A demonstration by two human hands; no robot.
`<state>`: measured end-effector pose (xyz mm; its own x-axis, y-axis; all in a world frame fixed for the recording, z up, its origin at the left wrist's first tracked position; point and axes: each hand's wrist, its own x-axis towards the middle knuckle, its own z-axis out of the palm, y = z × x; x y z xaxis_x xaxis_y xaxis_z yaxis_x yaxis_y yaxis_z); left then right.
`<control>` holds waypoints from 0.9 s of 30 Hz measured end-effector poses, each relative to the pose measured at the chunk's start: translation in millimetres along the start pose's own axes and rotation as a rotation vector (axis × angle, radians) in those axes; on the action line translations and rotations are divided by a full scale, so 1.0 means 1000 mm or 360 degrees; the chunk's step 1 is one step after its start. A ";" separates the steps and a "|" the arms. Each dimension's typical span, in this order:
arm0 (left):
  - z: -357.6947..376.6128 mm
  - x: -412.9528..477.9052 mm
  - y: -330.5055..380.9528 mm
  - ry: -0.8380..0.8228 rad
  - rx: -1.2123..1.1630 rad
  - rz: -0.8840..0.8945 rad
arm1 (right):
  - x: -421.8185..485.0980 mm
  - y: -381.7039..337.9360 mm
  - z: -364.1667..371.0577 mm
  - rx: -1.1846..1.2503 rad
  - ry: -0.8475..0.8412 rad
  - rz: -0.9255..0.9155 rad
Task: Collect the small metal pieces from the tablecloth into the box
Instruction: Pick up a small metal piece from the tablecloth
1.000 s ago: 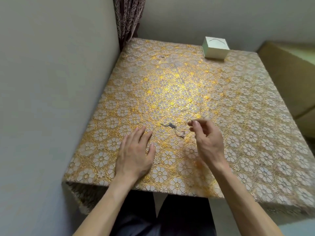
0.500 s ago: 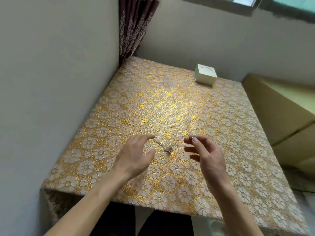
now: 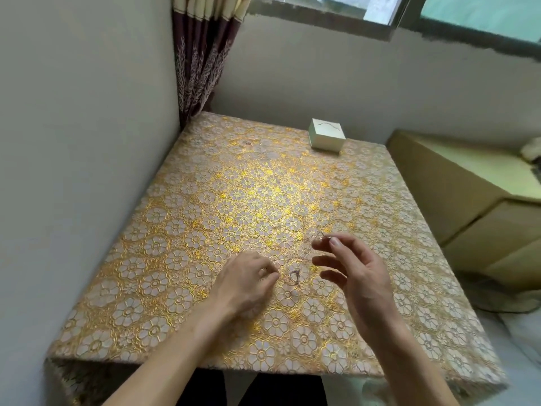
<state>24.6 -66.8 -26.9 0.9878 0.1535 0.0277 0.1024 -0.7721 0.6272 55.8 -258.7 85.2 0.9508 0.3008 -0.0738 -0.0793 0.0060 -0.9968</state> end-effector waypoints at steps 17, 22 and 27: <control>-0.035 -0.029 0.022 0.0021 -0.1538 -0.0475 | -0.022 0.025 -0.005 0.0417 0.0247 0.0235; -0.036 -0.037 0.022 -0.0012 -0.1500 -0.0560 | -0.029 0.033 -0.003 0.0506 0.0287 0.0295; -0.035 -0.068 0.015 -0.0067 -0.0865 -0.0501 | -0.046 0.058 -0.006 0.0346 0.0318 0.0397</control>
<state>-44.8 -66.9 8.0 0.9249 0.2896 -0.2464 0.3255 -0.2685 0.9066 9.3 -277.5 30.2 0.9322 0.1272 -0.3389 -0.3567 0.1646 -0.9196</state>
